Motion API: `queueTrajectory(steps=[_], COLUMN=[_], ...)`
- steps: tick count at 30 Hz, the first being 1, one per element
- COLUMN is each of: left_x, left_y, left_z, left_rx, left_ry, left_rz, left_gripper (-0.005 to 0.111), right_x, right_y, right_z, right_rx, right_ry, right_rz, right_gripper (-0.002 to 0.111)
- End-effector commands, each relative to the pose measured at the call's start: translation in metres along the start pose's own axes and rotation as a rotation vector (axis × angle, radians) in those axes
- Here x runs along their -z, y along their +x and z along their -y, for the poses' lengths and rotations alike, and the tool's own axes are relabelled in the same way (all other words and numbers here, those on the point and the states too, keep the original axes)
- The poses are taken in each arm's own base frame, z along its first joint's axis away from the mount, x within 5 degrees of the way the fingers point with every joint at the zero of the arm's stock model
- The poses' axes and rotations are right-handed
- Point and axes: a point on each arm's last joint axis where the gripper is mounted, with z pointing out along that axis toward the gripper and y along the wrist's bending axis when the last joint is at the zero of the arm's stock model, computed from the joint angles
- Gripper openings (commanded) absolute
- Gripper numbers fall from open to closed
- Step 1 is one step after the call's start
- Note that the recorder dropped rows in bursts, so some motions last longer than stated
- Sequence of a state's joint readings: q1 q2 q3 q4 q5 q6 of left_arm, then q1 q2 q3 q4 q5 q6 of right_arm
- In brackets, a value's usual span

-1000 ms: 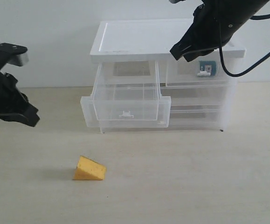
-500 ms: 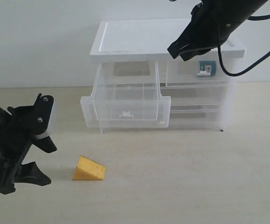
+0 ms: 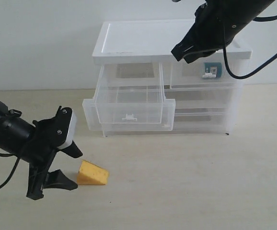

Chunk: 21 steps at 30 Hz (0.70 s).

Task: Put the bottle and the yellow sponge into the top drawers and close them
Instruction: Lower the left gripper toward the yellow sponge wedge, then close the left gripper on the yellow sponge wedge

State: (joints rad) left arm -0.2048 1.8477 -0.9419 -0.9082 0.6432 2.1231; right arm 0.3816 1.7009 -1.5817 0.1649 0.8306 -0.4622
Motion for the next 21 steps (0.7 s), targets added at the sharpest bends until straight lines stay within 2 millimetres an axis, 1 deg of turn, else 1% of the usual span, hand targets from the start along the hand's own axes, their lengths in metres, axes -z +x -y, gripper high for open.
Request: queueTrajectory(steps=[1,5,12,17,21], left_x=[-0.009,-0.013,-0.026,-0.028,-0.028], left_y=[-0.001,-0.002,0.001,0.000,0.000], left_z=[-0.005,-0.011,-0.017,-0.021,-0.021], left_rx=[0.037,0.050,0.084,0.115,0.122], left_ry=[0.006,0.008,0.026,0.014,0.010], left_rz=[0.031,0.048,0.065,0.083,0.089], left_gripper=[0.067,0.067,0.067,0.059,0.056], right_x=[0.002,0.002,0.002,0.002,0.002], right_y=[-0.001,-0.001,-0.001,-0.001,-0.001], right_z=[0.001,0.001,0.001,0.001,0.001], right_rx=[0.005,0.007,0.007,0.014,0.014], right_ry=[0.000,0.000,0.000,0.000,0.000], right_rz=[0.004,0.004,0.004,0.004,0.004], right_gripper=[0.000,0.000,0.000,0.000,0.000])
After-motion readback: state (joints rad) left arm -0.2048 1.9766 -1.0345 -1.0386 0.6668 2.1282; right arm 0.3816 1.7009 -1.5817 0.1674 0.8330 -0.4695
